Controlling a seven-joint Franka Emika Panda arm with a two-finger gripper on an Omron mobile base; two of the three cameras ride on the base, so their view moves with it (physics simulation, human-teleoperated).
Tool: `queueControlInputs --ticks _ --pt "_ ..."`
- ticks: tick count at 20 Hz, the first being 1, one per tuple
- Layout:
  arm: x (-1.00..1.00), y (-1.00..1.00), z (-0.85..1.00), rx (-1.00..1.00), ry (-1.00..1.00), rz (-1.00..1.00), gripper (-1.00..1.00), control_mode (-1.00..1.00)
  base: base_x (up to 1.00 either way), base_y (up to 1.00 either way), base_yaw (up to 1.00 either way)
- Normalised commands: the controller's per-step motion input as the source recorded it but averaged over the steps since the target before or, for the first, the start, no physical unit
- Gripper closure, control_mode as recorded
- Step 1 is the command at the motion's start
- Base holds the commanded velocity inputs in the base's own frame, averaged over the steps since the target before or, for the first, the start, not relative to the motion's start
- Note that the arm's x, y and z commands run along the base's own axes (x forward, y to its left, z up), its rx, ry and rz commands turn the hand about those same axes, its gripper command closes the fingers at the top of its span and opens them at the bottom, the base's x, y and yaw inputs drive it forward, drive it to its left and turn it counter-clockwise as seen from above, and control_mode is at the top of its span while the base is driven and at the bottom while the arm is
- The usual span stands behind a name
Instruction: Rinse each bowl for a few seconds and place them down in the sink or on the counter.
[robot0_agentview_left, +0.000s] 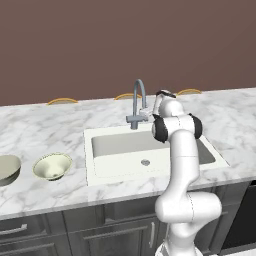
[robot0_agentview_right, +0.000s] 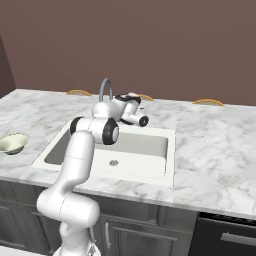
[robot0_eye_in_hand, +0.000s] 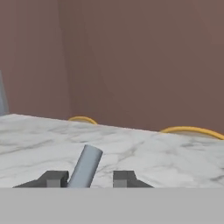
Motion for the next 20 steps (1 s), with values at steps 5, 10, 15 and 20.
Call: queueControlInputs --ticks 5,10,15,20 --pt "0.12 -0.65 -0.12 0.06 0.12 -0.01 1.00 -1.00 0.00 0.00 0.00" --pt "0.10 -0.67 -0.23 0.05 0.08 0.00 1.00 -1.00 0.00 0.00 0.00" --pt "0.16 -0.55 -0.38 0.01 0.08 0.00 1.00 -1.00 0.00 0.00 0.00" --pt "0.14 -0.52 -0.40 0.00 0.06 0.00 1.00 -1.00 0.00 0.00 0.00"
